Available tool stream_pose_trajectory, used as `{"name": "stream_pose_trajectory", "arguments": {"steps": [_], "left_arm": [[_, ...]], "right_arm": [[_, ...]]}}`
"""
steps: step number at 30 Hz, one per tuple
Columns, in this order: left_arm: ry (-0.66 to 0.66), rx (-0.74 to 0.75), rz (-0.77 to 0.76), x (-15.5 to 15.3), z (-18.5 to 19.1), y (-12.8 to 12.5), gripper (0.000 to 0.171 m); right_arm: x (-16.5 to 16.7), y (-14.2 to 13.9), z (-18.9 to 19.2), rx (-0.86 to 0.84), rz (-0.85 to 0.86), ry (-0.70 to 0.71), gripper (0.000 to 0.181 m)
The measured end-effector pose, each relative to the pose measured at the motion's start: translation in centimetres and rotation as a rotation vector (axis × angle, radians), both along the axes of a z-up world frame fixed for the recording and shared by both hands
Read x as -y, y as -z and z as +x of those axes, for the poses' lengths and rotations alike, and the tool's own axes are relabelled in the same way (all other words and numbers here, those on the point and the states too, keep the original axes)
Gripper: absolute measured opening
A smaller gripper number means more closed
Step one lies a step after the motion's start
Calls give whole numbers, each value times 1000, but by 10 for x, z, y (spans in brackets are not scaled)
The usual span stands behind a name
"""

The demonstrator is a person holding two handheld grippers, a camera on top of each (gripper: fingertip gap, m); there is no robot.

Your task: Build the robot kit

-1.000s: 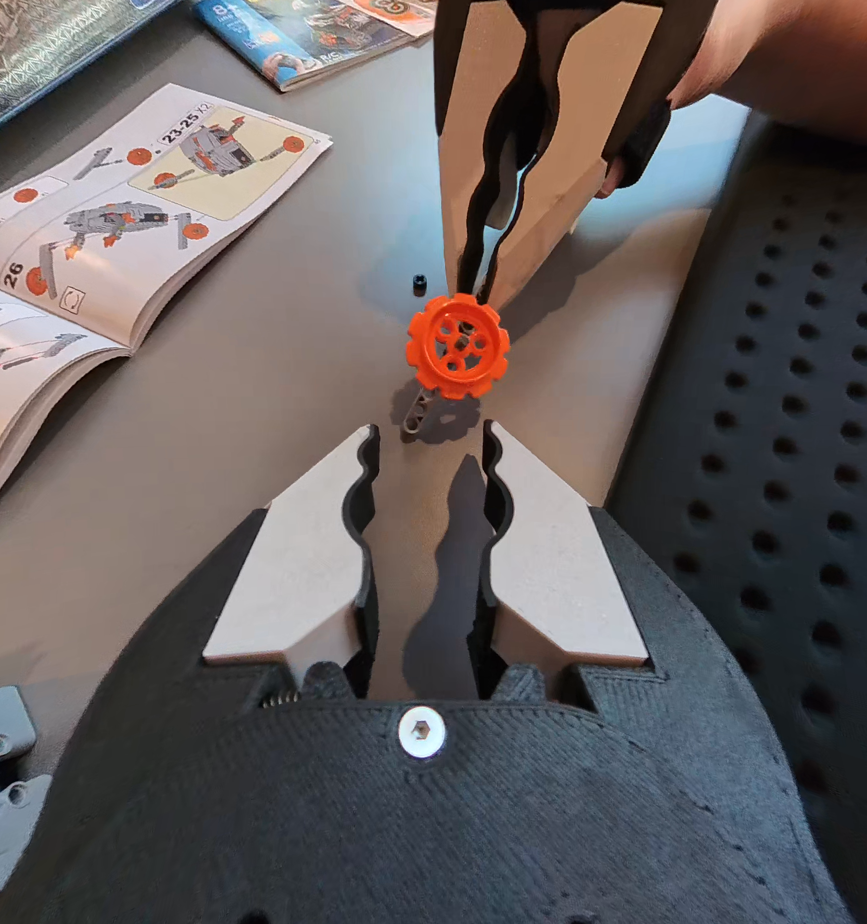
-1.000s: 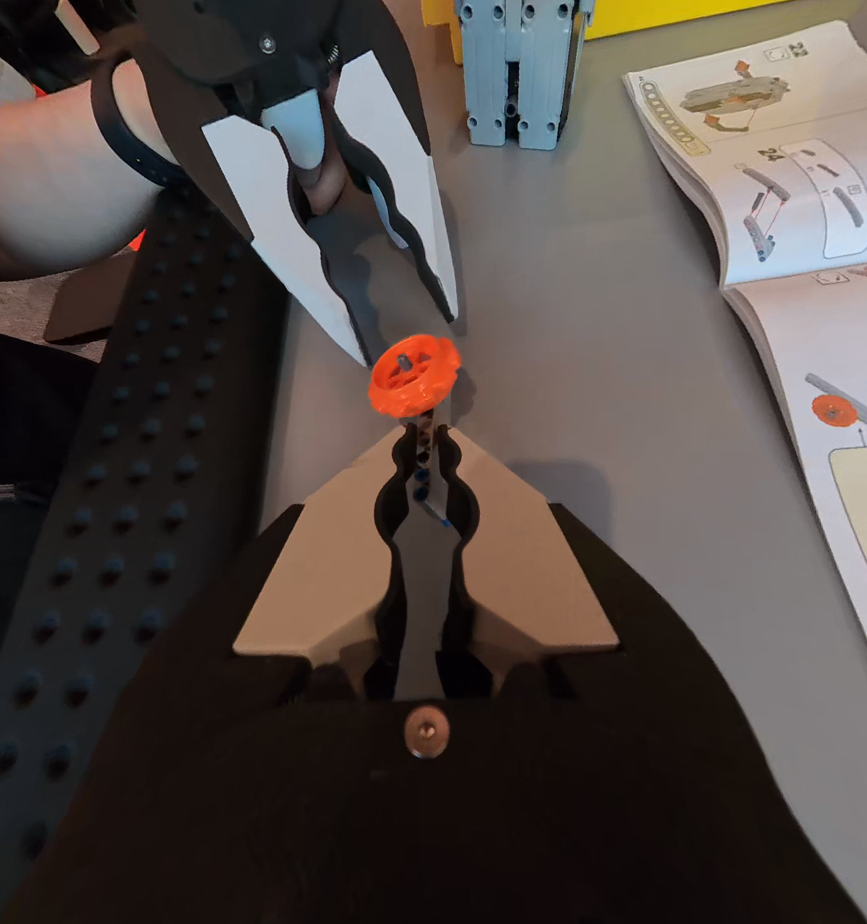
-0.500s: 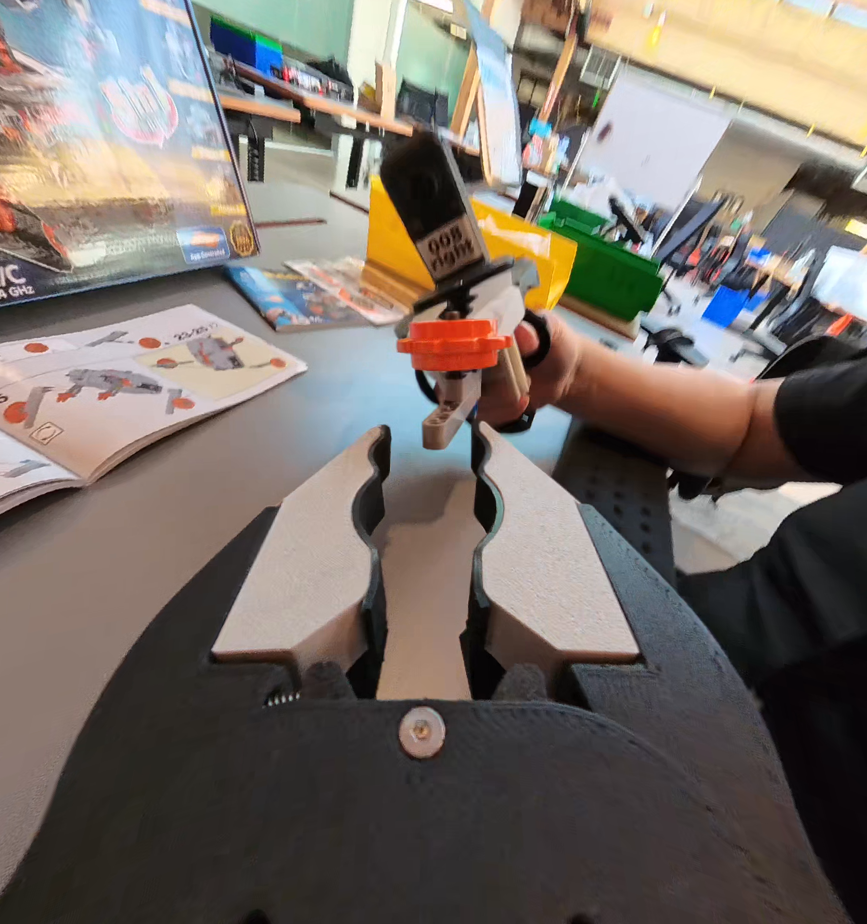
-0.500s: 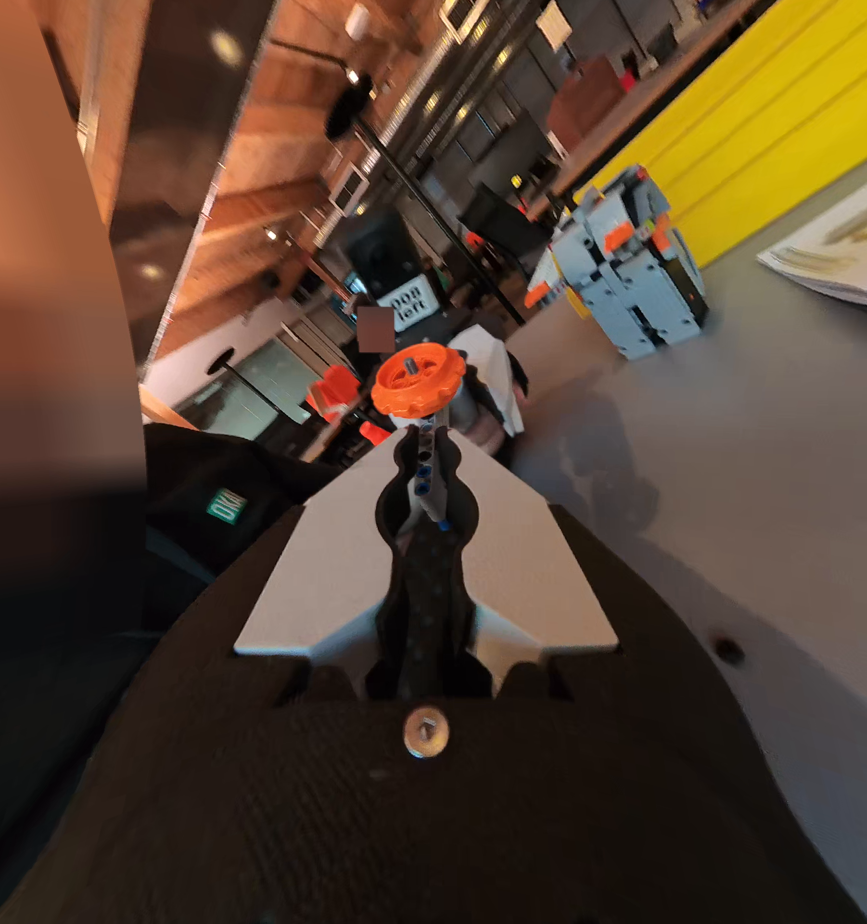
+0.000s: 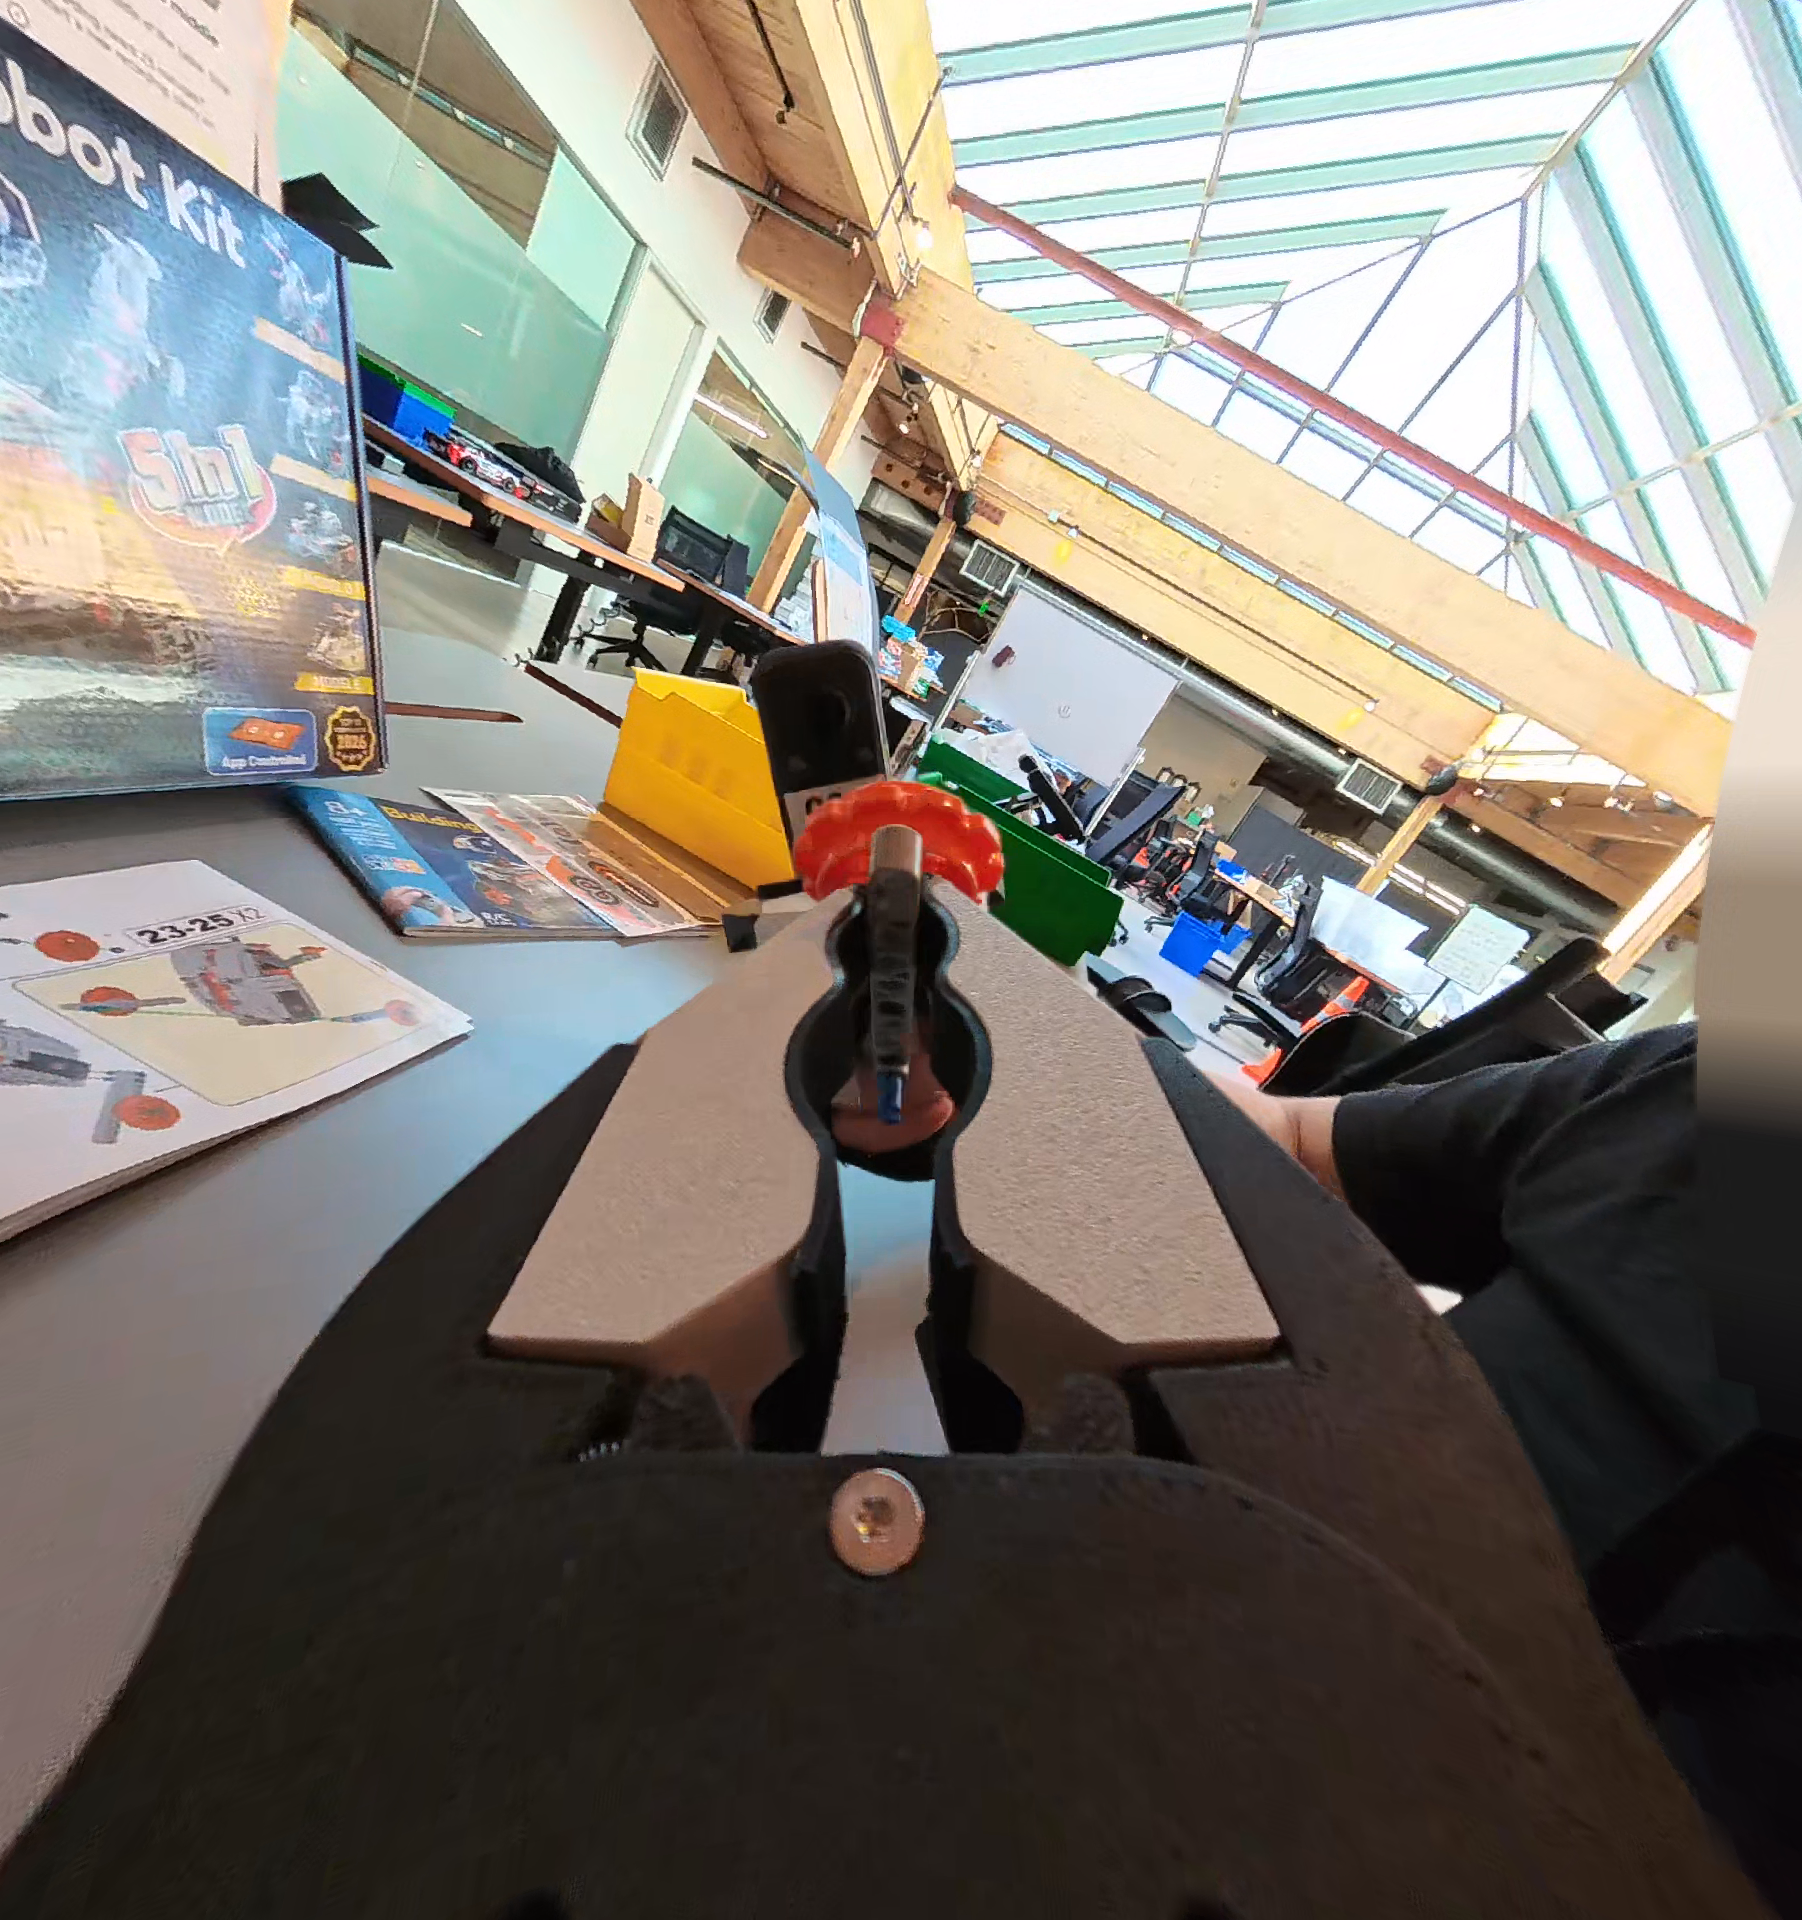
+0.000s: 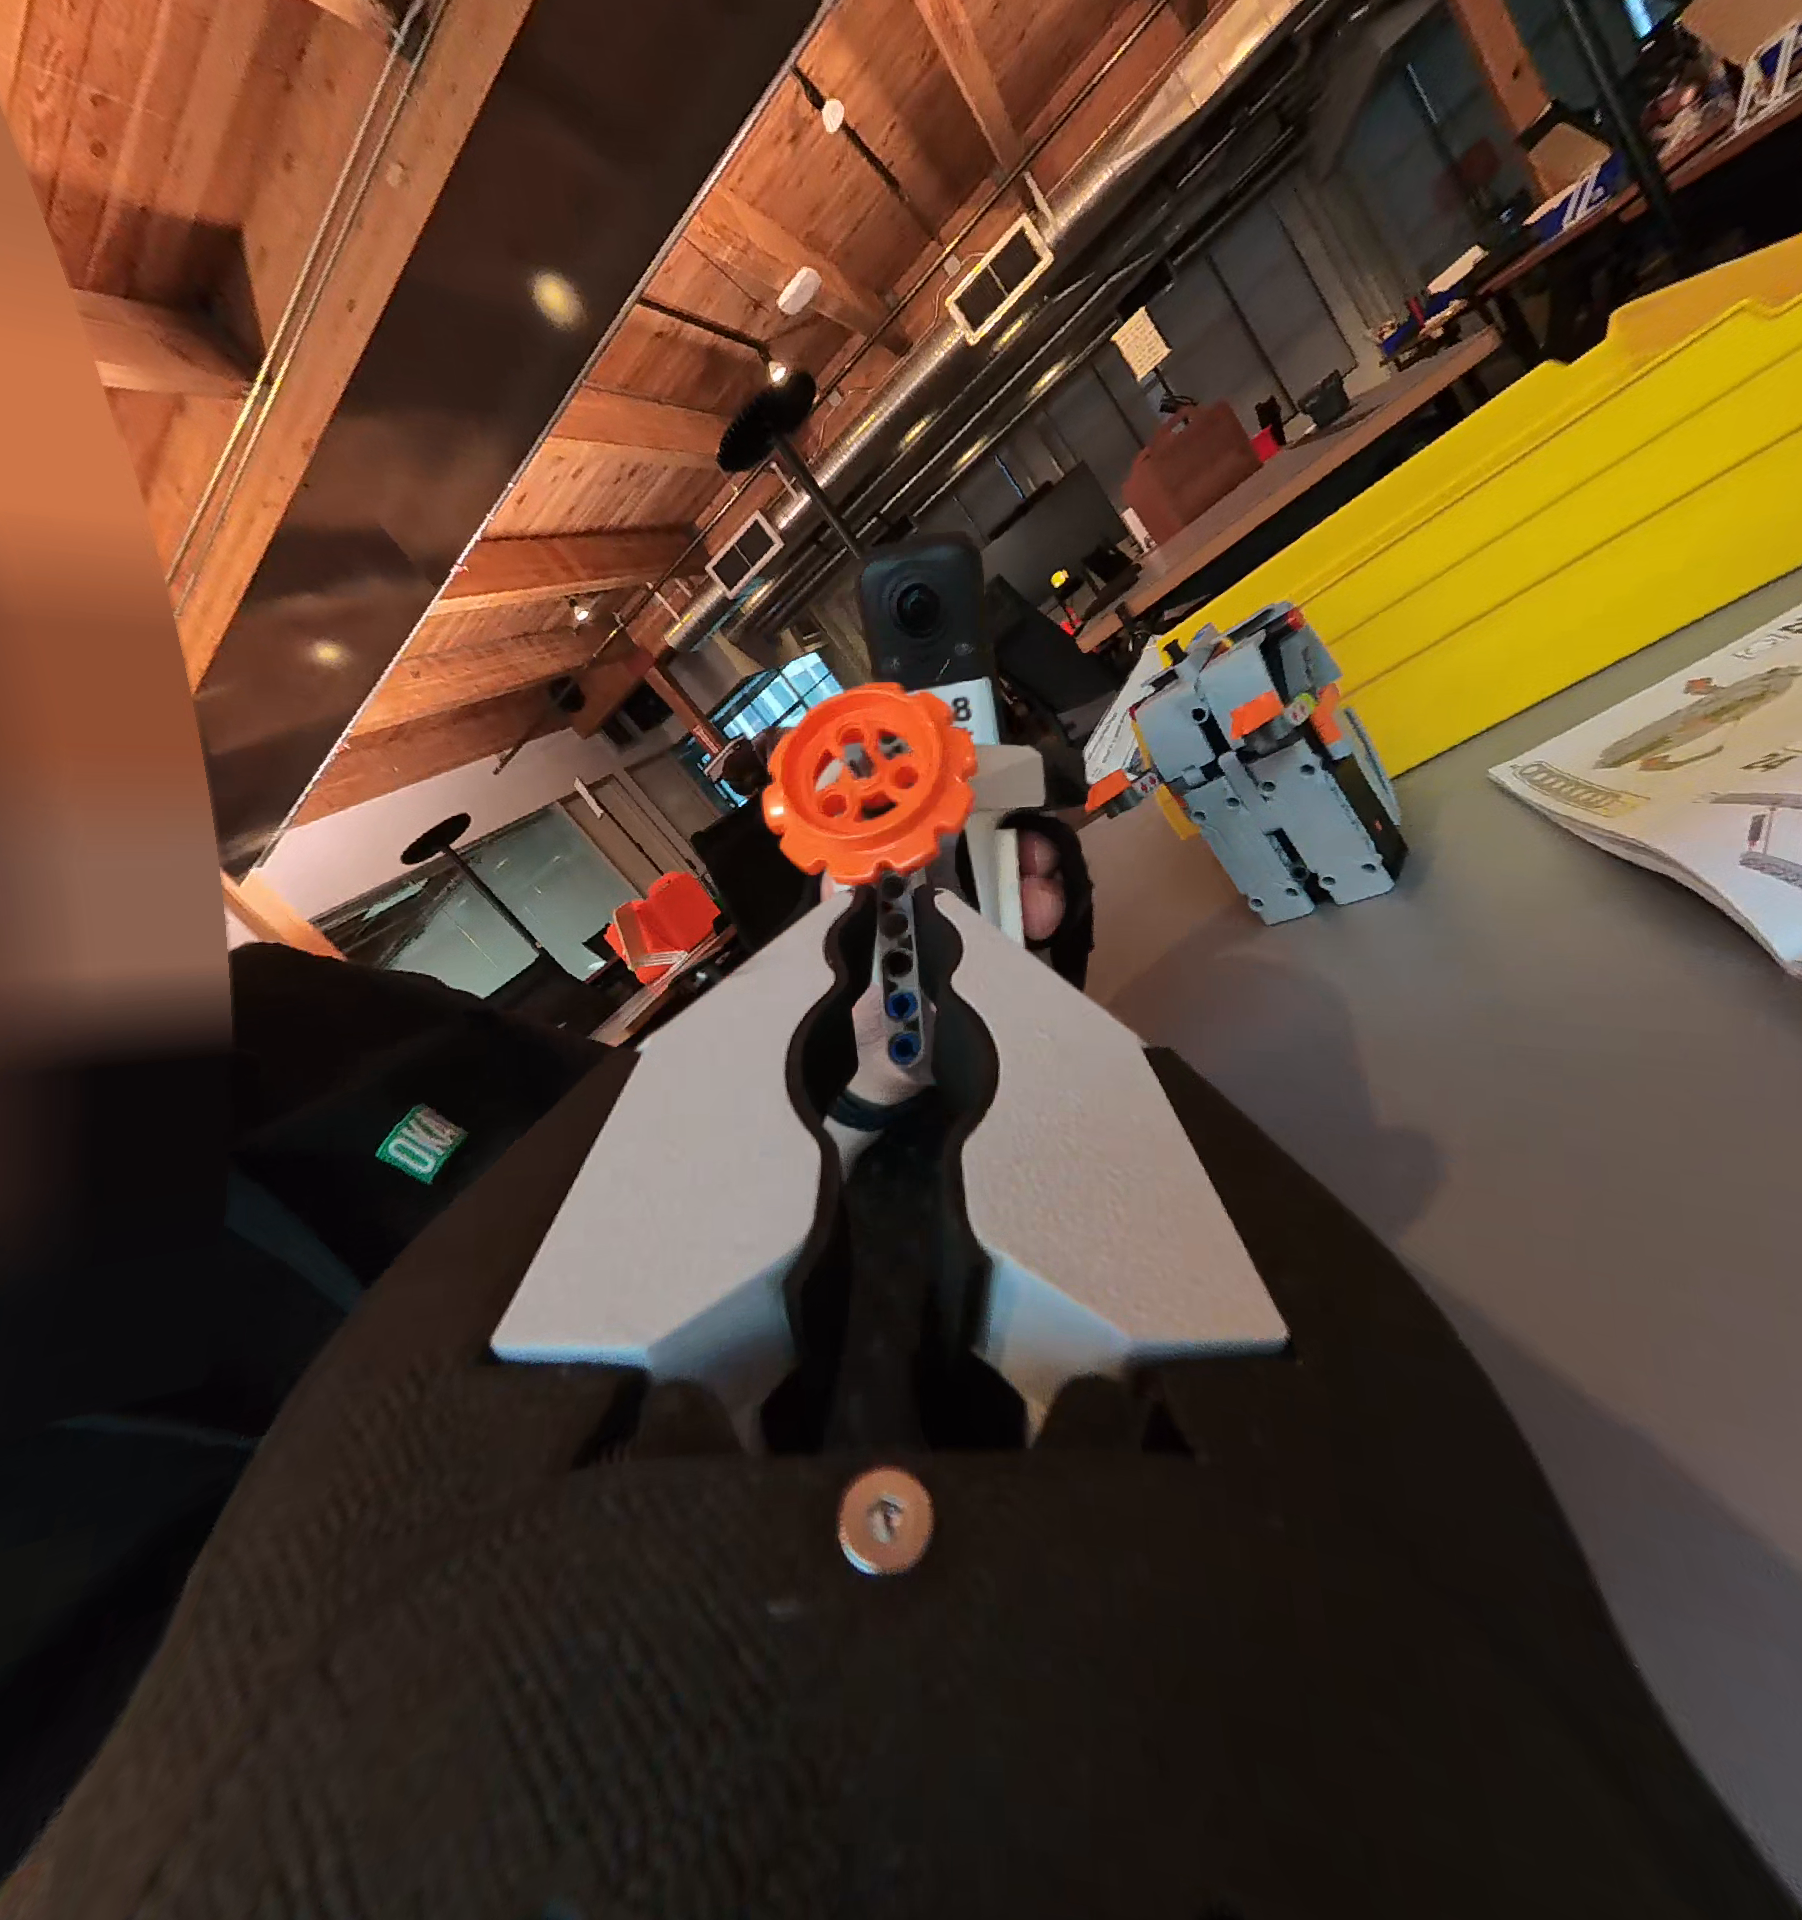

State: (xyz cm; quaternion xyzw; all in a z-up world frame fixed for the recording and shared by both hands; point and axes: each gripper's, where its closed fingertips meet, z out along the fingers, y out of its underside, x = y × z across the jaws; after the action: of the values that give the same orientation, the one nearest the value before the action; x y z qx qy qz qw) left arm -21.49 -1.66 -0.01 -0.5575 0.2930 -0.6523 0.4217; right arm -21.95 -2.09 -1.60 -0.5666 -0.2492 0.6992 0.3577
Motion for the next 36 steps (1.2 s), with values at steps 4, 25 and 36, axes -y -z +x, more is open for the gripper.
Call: {"name": "stream_pose_trajectory", "arguments": {"steps": [4,25,36], "left_arm": [[-10,-75,60,5,-5,12,5],[-64,-133,-30,-7,-8,35,16],[-34,-205,-8,-3,-9,39,5]], "right_arm": [[5,12,-6,53,-7,-26,5],[-2,36,-14,146,-12,13,5],[-9,62,19,586,399,81,28]]}}
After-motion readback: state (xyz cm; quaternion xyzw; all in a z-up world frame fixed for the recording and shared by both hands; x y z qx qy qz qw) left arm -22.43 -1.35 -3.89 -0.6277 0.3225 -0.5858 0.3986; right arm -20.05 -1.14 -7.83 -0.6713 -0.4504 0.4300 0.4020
